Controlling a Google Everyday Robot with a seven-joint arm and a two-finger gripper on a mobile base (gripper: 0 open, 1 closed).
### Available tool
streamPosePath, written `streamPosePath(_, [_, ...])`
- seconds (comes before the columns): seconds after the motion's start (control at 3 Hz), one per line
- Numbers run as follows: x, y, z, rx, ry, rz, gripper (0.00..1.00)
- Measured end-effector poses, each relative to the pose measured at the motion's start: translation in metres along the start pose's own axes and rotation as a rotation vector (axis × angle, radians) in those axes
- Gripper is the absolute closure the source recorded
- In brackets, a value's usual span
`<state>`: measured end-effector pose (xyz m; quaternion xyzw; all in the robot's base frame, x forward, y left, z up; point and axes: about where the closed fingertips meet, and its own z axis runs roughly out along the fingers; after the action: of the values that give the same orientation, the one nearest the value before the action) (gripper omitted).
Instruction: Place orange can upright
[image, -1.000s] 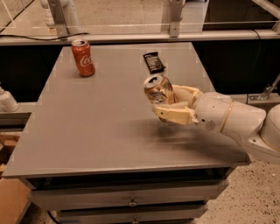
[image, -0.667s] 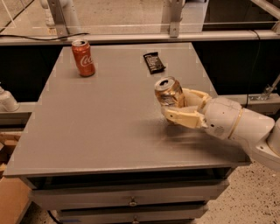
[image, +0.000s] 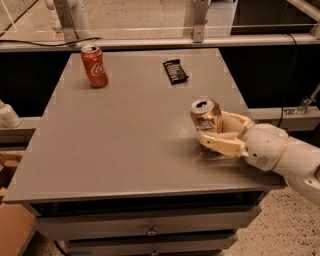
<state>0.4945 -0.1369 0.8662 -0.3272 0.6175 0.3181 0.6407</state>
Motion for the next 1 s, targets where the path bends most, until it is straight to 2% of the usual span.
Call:
streamPosePath(0.33, [0.0094, 0.0027, -0.0116, 0.016, 0.014, 0.022, 1.0])
streamPosePath(0.67, [0.0081, 0.0026, -0.0116, 0.016, 0.014, 0.022, 0.99])
streamPosePath(1.0, [0.0075, 0.0026, -0.0117, 0.016, 0.014, 0.022, 0.81])
